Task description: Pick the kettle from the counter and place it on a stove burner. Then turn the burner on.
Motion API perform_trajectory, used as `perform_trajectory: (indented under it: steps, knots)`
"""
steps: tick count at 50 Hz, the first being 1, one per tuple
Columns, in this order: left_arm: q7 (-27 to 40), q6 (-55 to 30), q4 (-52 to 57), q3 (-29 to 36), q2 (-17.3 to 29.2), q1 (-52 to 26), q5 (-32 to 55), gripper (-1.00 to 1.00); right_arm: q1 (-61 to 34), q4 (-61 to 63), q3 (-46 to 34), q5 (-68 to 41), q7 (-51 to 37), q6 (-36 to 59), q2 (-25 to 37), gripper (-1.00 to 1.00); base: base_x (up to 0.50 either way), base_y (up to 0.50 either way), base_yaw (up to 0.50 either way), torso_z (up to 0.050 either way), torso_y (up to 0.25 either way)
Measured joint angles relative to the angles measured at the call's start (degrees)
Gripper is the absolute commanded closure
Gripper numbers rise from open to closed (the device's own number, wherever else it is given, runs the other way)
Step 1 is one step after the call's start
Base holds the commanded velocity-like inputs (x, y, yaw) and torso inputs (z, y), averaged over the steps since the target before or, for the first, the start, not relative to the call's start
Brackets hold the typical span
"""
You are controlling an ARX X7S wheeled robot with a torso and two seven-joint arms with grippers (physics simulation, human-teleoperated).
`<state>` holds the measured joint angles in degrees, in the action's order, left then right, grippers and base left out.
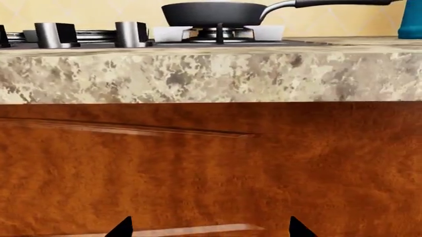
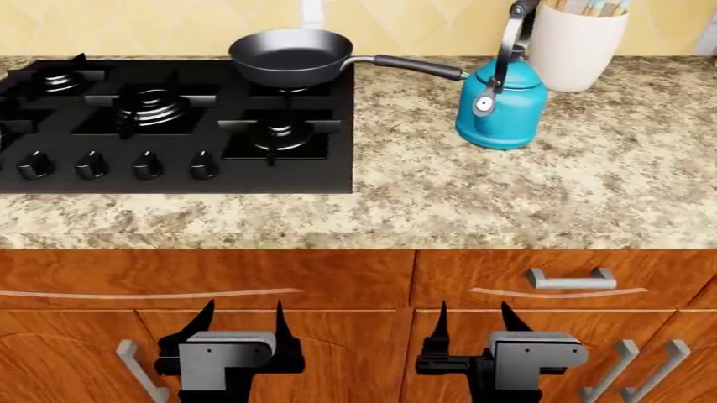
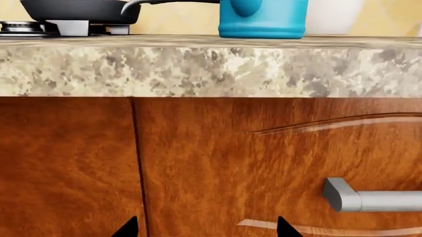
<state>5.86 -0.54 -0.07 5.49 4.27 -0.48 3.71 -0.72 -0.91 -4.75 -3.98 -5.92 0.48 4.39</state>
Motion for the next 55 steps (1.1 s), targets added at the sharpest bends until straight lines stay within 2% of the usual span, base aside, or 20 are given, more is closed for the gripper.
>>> perform_trajectory:
  steps: [7,48,55]
  knots:
    - [0.59,0.31,-0.10,0.44,0.41,-0.03,0.55,-1.00,-0.06,-0.10,-0.47,-0.54,-0.60,-0.11,0.41,-1.00,0.00,0.00,0.00,0.015,0.000]
    - [2.45,1.25,0.34,3.19,2.80,0.10,3.50,-1.00,-0.54,-0.19,-3.39,-2.24,-3.83,0.57,2.54,-1.00,0.00,0.00,0.00,0.050,0.000]
    - [2.63,-1.25,5.80,2.37,3.53,1.14,6.76,-1.00,0.89,5.38,-3.27,-4.66,-4.27,4.90,3.31,-1.00,0.00,0.00,0.00,0.000,0.000]
